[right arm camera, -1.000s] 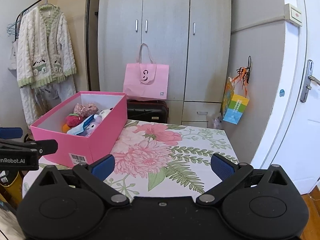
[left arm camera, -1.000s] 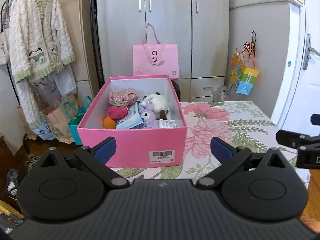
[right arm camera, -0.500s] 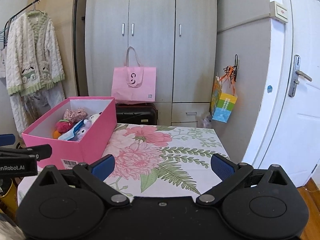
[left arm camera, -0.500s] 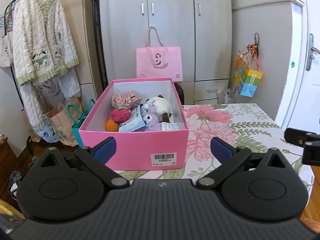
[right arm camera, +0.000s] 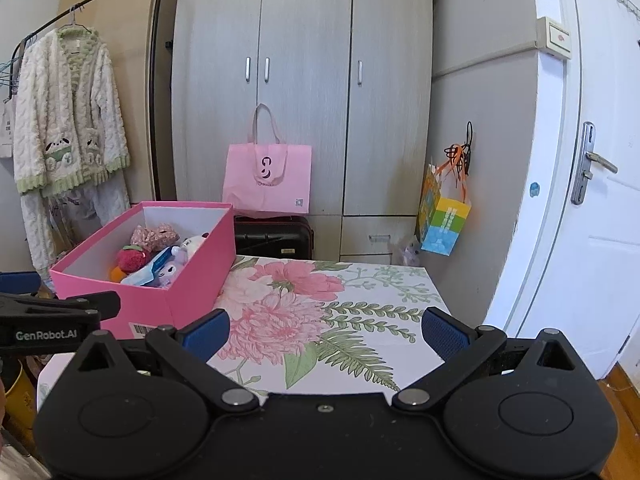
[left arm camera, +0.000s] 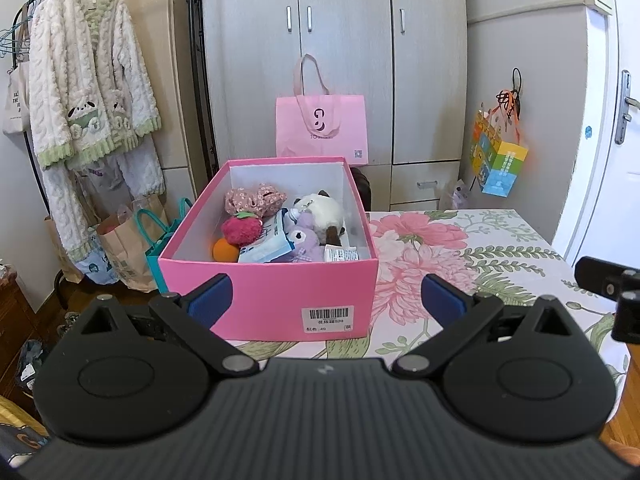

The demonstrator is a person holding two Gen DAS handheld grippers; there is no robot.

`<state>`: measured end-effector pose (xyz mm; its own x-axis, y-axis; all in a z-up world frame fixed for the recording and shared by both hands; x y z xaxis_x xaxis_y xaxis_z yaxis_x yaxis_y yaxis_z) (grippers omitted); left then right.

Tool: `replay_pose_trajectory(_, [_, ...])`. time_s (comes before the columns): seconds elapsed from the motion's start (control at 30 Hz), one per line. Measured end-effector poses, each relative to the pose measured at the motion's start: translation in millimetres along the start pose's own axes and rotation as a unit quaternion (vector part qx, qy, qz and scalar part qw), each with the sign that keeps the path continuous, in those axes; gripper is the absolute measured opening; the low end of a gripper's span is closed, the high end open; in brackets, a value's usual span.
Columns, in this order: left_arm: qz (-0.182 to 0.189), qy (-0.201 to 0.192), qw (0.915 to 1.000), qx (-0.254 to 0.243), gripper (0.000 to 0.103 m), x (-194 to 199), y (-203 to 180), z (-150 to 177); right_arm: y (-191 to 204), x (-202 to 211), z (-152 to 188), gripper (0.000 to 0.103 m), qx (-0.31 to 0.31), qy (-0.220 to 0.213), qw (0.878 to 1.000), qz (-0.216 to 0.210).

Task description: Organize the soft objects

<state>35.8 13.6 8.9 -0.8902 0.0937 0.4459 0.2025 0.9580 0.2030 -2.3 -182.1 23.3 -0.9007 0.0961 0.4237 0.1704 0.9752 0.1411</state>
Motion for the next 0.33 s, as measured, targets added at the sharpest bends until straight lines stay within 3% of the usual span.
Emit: replay_pose_trajectory(0.33, [-0.018, -0.014, 0.9997, -0.002, 0.102, 6.9, -0.7, 2.3, -0.9, -3.2, 2.2, 0.103, -0.003, 0.005, 1.000, 0.003])
Point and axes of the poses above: each gripper's, at about its wrist camera, not at the fingertips, and x roughly against the way its jaws point, y to its left, z to its underside, the point moved 1 cm from there along -x, roughly the way its jaws point, and after that the axes turned 11 degrees about -x, right-handed, at the moved point
